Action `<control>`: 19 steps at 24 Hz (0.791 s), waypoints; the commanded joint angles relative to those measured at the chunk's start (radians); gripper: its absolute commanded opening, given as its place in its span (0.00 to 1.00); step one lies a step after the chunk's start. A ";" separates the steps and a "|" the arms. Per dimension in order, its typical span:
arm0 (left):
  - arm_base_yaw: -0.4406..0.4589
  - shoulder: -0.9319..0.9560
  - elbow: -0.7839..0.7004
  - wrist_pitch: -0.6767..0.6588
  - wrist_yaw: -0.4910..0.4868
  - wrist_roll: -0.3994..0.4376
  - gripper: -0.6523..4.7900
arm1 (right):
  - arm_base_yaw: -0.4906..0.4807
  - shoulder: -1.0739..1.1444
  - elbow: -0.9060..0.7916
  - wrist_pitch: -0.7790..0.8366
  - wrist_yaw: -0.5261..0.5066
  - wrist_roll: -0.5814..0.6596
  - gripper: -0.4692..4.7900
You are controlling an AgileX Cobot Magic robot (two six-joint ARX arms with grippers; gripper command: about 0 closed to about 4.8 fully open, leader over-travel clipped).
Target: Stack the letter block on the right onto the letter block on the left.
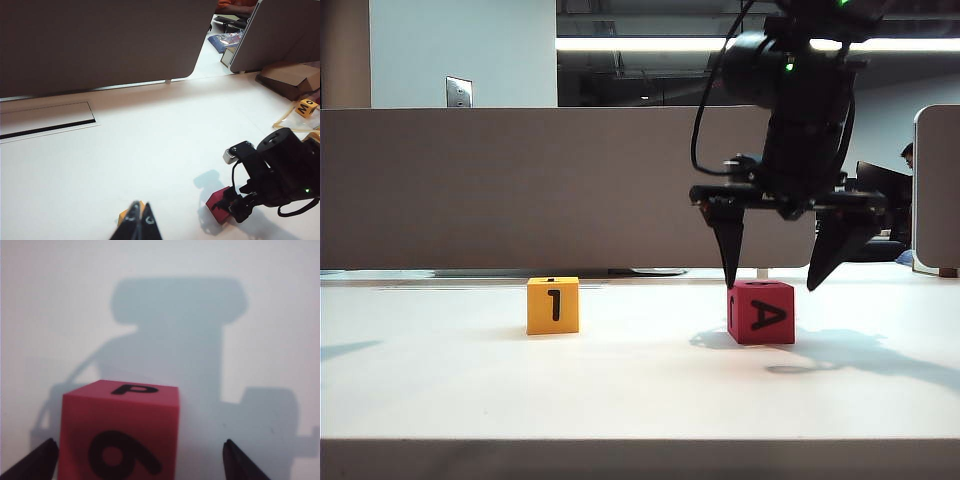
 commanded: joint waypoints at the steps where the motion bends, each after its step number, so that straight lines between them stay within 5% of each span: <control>1: -0.001 -0.002 0.005 0.006 -0.009 0.004 0.11 | 0.002 0.011 0.008 0.017 -0.028 0.003 1.00; 5: -0.001 -0.002 0.005 0.006 -0.026 0.008 0.11 | 0.002 0.028 0.008 0.018 -0.024 0.003 0.99; 13: -0.002 -0.002 0.005 0.007 -0.112 0.050 0.11 | 0.002 0.032 0.008 0.018 -0.024 -0.002 0.54; 19: -0.011 0.002 0.005 0.006 -0.111 0.050 0.11 | 0.002 0.032 0.052 0.010 -0.024 -0.039 0.52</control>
